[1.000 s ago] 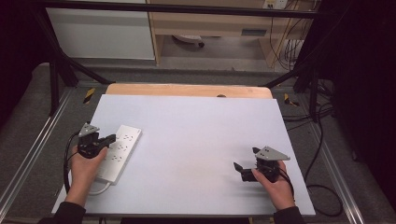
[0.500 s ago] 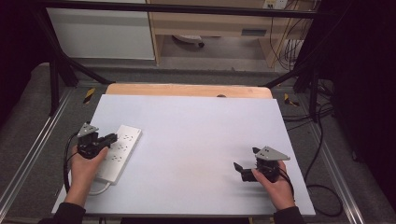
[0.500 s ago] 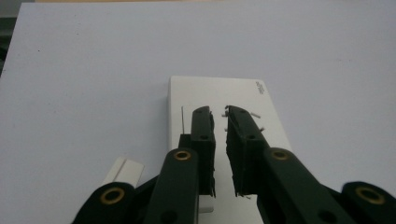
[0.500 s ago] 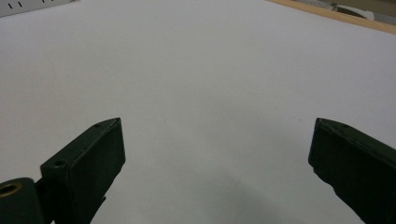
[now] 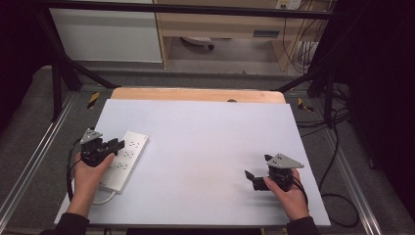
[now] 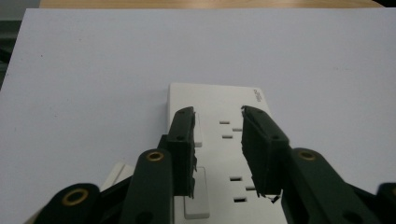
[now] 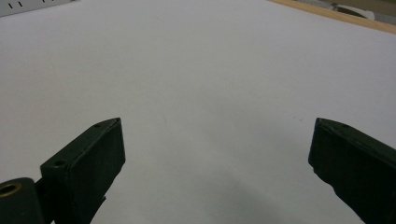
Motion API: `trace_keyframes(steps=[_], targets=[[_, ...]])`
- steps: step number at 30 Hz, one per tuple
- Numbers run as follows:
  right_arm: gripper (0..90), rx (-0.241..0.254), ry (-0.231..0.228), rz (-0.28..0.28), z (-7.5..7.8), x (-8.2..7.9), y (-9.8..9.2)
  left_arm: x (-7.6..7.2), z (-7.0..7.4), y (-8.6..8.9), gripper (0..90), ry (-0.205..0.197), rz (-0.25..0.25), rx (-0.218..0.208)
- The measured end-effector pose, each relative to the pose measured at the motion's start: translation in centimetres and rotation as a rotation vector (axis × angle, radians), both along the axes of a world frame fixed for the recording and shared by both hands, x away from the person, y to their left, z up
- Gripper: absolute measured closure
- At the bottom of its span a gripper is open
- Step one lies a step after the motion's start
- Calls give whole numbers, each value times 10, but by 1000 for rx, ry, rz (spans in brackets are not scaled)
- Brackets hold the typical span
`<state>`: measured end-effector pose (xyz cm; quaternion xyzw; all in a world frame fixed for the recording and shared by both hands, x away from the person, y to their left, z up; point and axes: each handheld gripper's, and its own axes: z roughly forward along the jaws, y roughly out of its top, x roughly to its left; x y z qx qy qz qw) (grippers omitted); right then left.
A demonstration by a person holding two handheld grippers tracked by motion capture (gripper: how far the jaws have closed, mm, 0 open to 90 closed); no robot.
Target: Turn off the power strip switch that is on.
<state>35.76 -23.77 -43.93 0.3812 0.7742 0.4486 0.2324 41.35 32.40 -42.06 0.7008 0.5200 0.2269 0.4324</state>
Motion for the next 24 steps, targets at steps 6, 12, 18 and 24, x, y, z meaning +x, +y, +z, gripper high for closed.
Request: trace_keyframes(steps=[6, 12, 18, 24], targets=[[42, 0, 0, -1, 0, 0, 0, 0, 1, -3, 526, 0, 10, 10], [42, 1, 1, 0, 0, 0, 0, 1, 2, -6, 466, -3, 9, 11], [42, 0, 1, 0, 0, 0, 0, 1, 2, -8, 374, 0, 21, 22], [41, -1, 3, 2, 0, 0, 0, 1, 2, -9, 320, -1, 13, 26]])
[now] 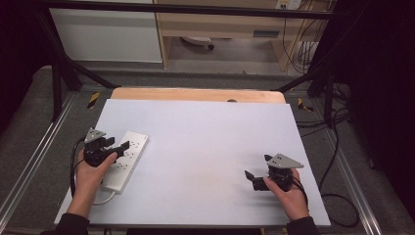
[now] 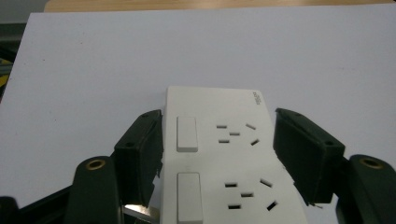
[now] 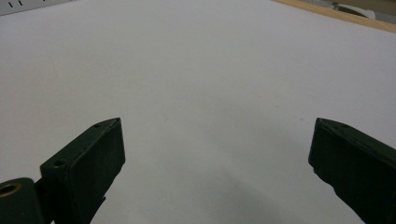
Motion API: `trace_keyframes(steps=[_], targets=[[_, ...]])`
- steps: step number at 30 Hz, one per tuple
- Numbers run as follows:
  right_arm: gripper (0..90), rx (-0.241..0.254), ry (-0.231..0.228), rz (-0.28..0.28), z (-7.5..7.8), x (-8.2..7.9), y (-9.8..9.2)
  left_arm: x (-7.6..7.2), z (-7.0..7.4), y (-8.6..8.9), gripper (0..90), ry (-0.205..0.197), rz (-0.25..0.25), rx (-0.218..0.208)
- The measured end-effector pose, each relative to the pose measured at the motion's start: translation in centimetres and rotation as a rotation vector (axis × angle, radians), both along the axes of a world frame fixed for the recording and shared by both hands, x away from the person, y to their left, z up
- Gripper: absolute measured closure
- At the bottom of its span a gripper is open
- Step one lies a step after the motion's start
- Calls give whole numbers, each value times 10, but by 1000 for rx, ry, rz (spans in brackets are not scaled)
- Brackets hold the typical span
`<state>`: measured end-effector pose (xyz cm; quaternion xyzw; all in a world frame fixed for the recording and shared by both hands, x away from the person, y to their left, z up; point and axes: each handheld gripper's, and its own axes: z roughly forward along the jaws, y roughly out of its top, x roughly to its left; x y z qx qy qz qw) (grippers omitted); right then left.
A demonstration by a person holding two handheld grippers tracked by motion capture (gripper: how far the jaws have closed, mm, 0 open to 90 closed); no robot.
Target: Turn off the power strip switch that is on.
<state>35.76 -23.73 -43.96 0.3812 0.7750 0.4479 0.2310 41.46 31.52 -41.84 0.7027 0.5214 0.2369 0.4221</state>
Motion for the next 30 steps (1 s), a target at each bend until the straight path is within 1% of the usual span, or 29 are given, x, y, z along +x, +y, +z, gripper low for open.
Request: trace_keyframes(steps=[7, 11, 15, 17, 21, 25, 30], targets=[[41, 0, 3, 1, 0, 0, 0, 1, -1, -4, 230, -7, -12, 3], [40, -5, 1, 4, 0, 0, 0, 1, -1, -5, 138, -5, -9, 5], [40, -3, 5, 1, 0, 0, 0, 0, 0, -5, 96, -14, -7, -10], [40, -3, 4, 3, 0, 0, 0, 0, 1, -5, 83, -17, -7, -9], [40, -2, 4, 3, 0, 0, 0, -1, 3, -5, 81, -45, -9, -14], [40, -1, 3, 2, 0, 0, 0, -3, 6, -5, 78, -68, -12, -28], [40, -1, 4, 1, 0, 0, 0, -6, 11, -5, 79, -113, -16, -47]])
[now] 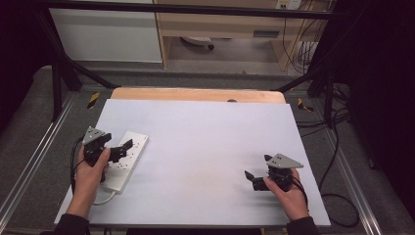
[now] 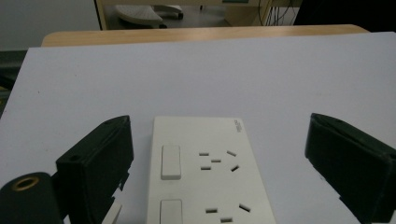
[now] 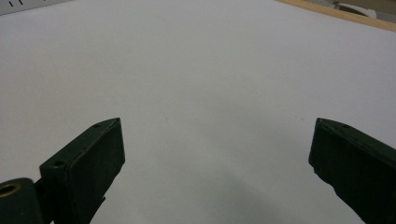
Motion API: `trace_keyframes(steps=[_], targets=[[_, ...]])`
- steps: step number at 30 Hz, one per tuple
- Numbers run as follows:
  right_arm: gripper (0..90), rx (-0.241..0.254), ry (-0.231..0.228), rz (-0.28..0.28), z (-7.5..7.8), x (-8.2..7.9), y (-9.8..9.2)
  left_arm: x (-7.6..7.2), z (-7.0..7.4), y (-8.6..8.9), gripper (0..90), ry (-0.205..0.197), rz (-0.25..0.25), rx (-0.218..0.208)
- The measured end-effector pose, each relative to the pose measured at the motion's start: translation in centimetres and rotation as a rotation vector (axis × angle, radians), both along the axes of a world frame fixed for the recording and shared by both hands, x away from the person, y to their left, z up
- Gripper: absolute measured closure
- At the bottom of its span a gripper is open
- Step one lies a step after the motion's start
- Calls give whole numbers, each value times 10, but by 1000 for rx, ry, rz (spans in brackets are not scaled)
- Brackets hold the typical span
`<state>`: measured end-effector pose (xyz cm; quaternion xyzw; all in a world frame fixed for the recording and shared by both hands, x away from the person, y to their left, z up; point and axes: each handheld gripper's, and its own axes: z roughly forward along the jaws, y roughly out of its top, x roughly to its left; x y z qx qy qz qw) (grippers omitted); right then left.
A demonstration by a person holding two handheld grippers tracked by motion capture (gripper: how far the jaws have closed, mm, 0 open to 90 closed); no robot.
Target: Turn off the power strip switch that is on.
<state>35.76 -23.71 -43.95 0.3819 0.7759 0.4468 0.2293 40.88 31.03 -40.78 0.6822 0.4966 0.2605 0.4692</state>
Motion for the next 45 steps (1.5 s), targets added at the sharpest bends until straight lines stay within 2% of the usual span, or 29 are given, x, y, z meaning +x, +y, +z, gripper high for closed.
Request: trace_keyframes(steps=[2, 14, 21, 25, 28, 45], targets=[[40, 1, 0, -1, 0, 0, 0, -2, 3, 0, 79, -11, -3, -16], [39, 2, -6, -1, 0, 0, -1, -13, 20, -2, 72, -74, -26, -37], [39, 3, -7, -1, 0, 0, -1, -22, 31, -6, 65, -93, -58, -45], [39, 4, -6, 0, 0, 0, -1, -28, 37, -7, 65, -105, -85, -66], [39, 5, -5, -1, 0, 0, -1, -33, 43, -7, 65, -114, -87, -70], [39, 9, -5, -3, 1, 0, -2, -58, 71, -4, 60, -113, -98, -74]])
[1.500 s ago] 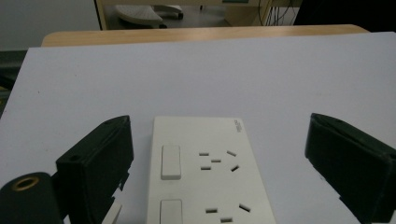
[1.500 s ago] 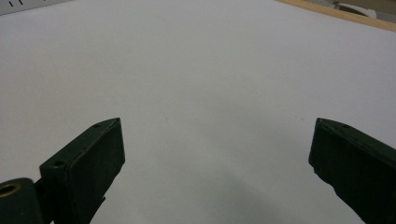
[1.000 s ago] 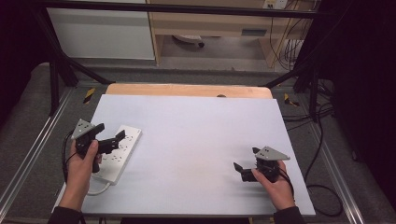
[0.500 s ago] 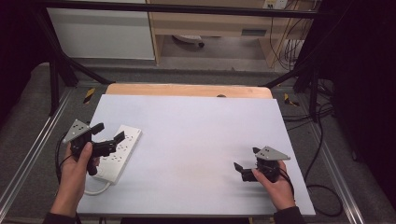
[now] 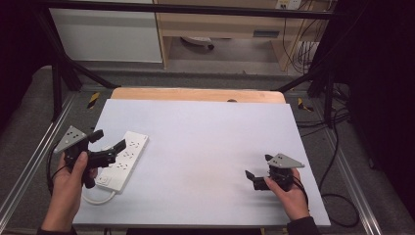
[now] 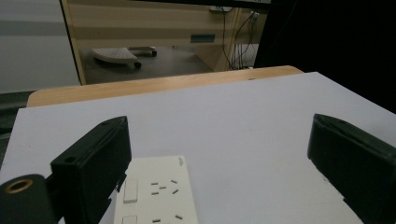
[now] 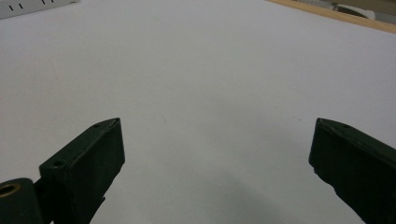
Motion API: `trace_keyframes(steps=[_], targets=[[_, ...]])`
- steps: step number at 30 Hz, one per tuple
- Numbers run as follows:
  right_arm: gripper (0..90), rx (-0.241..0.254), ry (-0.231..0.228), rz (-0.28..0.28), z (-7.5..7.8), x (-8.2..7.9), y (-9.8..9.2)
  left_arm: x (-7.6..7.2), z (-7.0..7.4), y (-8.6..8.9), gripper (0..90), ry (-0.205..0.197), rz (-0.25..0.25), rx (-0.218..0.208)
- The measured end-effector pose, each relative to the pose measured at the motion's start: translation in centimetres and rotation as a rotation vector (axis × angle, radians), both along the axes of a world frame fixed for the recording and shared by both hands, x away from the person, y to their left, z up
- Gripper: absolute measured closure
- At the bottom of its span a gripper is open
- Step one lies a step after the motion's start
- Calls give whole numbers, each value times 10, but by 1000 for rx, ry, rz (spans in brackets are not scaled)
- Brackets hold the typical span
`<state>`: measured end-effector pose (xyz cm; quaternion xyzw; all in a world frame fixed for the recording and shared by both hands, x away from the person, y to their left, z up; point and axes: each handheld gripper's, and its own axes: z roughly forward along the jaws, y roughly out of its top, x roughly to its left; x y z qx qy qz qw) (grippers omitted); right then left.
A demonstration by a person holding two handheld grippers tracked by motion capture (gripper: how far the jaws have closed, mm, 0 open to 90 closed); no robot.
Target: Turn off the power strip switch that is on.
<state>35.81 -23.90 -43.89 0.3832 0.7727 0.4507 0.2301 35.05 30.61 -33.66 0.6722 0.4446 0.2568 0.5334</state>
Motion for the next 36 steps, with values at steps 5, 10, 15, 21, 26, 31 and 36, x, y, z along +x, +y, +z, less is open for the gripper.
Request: trace_keyframes(steps=[5, 10, 15, 21, 26, 31, 36], targets=[[38, -2, 0, 2, 0, 0, 0, -4, 6, 1, 59, -8, 1, -5], [38, 0, -2, -1, 0, 0, -1, -9, 11, 1, 59, -12, -2, -1], [38, -1, -2, 0, 0, 0, 0, -16, 13, 1, 59, -8, -2, 10], [38, 0, -3, 0, 0, 0, -1, -21, 16, 2, 57, -15, -4, 3], [38, 0, -4, -2, 0, 0, -1, -26, 18, 5, 57, -12, -3, -3], [38, 1, -4, -4, 0, 0, -1, -32, 19, 8, 56, -16, -4, -3], [38, 1, -4, -5, 1, 0, -1, -36, 18, 11, 55, -18, -9, 2]])
